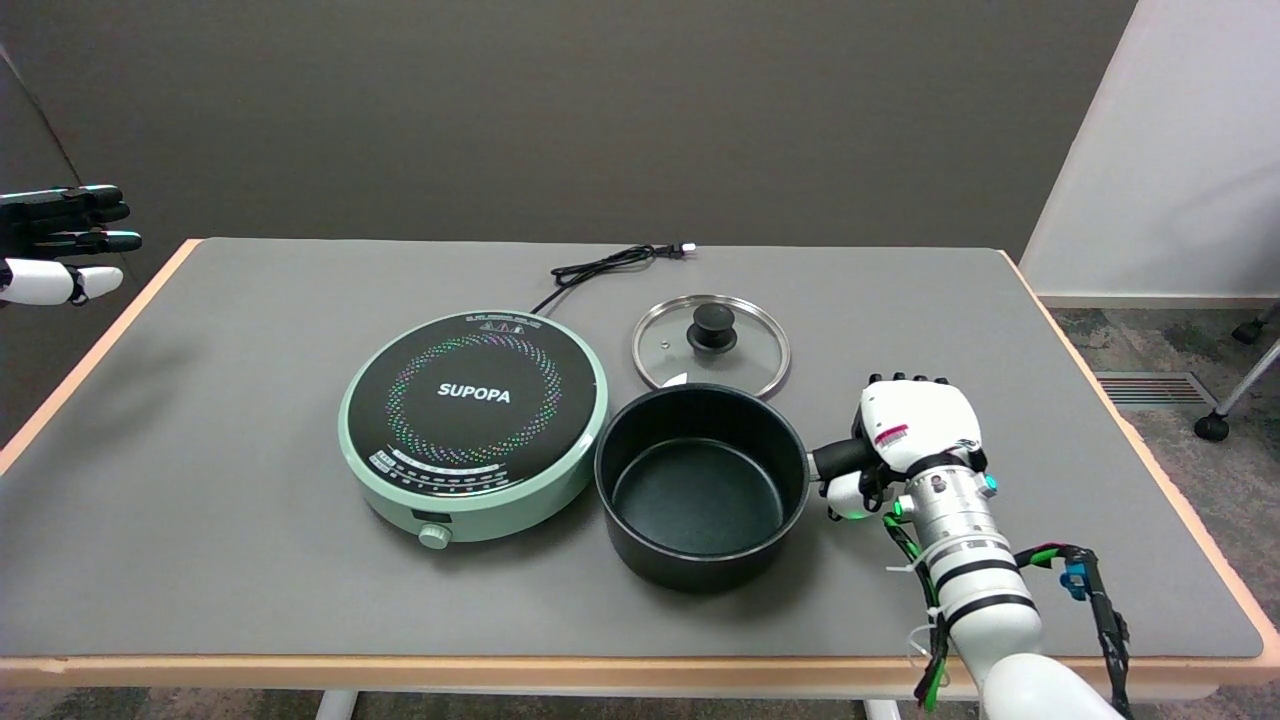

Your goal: Pick up the pot.

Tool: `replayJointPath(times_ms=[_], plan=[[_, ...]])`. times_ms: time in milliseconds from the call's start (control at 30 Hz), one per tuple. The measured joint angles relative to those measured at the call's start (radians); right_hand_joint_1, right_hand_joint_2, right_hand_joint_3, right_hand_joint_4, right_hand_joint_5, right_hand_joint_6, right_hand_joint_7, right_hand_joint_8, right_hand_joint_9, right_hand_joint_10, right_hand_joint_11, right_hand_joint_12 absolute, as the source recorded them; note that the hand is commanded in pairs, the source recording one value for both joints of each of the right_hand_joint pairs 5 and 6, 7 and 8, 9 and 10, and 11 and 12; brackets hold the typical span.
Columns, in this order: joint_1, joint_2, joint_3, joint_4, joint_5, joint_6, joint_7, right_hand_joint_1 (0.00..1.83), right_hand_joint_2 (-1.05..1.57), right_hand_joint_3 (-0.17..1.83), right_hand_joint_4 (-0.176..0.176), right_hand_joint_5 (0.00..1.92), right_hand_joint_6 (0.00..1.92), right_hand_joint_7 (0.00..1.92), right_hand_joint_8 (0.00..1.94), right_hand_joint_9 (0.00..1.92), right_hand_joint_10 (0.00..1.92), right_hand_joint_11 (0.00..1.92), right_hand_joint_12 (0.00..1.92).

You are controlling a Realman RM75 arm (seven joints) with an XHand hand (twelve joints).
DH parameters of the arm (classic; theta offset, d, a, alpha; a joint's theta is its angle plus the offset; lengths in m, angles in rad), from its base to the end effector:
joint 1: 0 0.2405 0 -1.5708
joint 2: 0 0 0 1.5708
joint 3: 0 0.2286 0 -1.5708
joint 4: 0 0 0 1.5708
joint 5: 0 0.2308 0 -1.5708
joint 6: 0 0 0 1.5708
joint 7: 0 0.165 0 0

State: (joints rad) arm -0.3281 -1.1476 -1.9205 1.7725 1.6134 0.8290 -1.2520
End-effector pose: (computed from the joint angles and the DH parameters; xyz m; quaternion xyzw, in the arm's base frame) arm -0.2582 -0.2899 0.3073 0.5571 0.0001 -0.0121 0.8304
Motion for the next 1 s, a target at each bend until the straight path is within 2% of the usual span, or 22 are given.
replayJointPath(times_ms=[467,1000], plan=[[-0.002,0.015,0.006,-0.005,-0.001,-0.002,0.045,0.98,0.56,1.67,-0.083,1.43,1.43,1.43,1.43,1.43,1.43,1.43,1.43],[-0.048,0.052,0.057,-0.010,-0.060,-0.002,0.190,0.98,0.58,1.66,-0.084,1.44,1.44,1.44,1.44,1.44,1.44,1.44,1.44]])
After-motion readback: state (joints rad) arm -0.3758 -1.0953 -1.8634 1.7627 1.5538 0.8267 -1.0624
